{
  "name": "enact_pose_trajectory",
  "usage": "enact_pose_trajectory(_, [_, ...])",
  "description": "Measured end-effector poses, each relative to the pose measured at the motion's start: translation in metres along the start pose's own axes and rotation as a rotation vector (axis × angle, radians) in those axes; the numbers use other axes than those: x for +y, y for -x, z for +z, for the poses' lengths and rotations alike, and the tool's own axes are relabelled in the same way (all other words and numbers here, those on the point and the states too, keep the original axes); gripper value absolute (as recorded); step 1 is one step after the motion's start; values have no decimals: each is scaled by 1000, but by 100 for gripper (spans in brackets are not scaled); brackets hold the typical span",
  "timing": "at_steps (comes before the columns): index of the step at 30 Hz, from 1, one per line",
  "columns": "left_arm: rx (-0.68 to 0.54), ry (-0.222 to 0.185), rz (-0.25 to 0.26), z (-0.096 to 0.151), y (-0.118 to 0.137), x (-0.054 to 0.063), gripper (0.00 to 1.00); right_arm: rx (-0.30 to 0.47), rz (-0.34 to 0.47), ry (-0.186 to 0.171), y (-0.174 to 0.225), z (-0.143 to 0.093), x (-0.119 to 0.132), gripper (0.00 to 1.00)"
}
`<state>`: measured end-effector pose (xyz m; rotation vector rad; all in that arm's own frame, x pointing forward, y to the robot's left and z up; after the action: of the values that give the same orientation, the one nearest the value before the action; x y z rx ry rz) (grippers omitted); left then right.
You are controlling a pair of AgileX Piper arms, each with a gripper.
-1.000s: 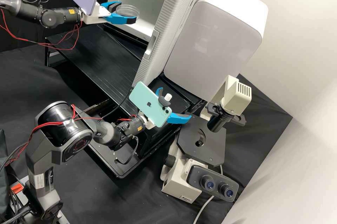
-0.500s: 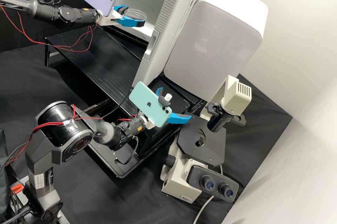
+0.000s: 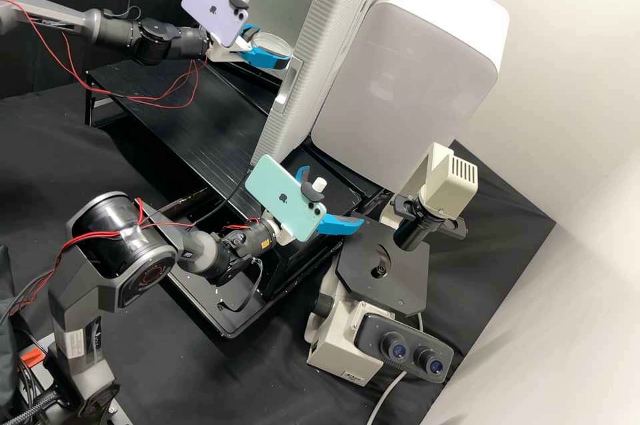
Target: Place the petri dish in the incubator
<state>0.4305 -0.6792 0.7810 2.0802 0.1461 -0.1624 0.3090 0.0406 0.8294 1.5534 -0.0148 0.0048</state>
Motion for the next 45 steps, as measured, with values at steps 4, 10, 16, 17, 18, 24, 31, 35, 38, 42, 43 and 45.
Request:
enact_pose_trajectory(4, [29,-8,1,1,-7,0,0,0,0,0,0,0,0,100])
enact_pose_trajectory(10, [44,35,-10,5,-22,-4,0,0,0,0,0,0,0,100])
enact_pose_trajectory(16, [45,34,-1,7,-34,-7,0,0,0,0,0,0,0,100])
enact_pose_trajectory(17, [47,34,-2,6,-37,-9,0,0,0,0,0,0,0,100])
enact_pose_trajectory(18, [50,35,0,6,-39,-9,0,0,0,0,0,0,0,100])
enact_pose_trajectory(24, [64,43,21,5,-48,-9,0,0,0,0,0,0,0,100])
enact_pose_trajectory(31, [77,55,47,3,-55,-3,0,0,0,0,0,0,0,100])
enact_pose_trajectory(35, [99,57,54,0,-58,-3,0,0,0,0,0,0,0,100])
enact_pose_trajectory(38, [105,58,56,-3,-61,-4,0,0,0,0,0,0,0,100])
enact_pose_trajectory(42, [128,54,49,-9,-67,-11,0,0,0,0,0,0,0,100])
enact_pose_trajectory(43, [131,54,48,-10,-69,-11,0,0,0,0,0,0,0,100])
enact_pose_trajectory(45, [140,52,46,-14,-72,-14,0,0,0,0,0,0,0,100])
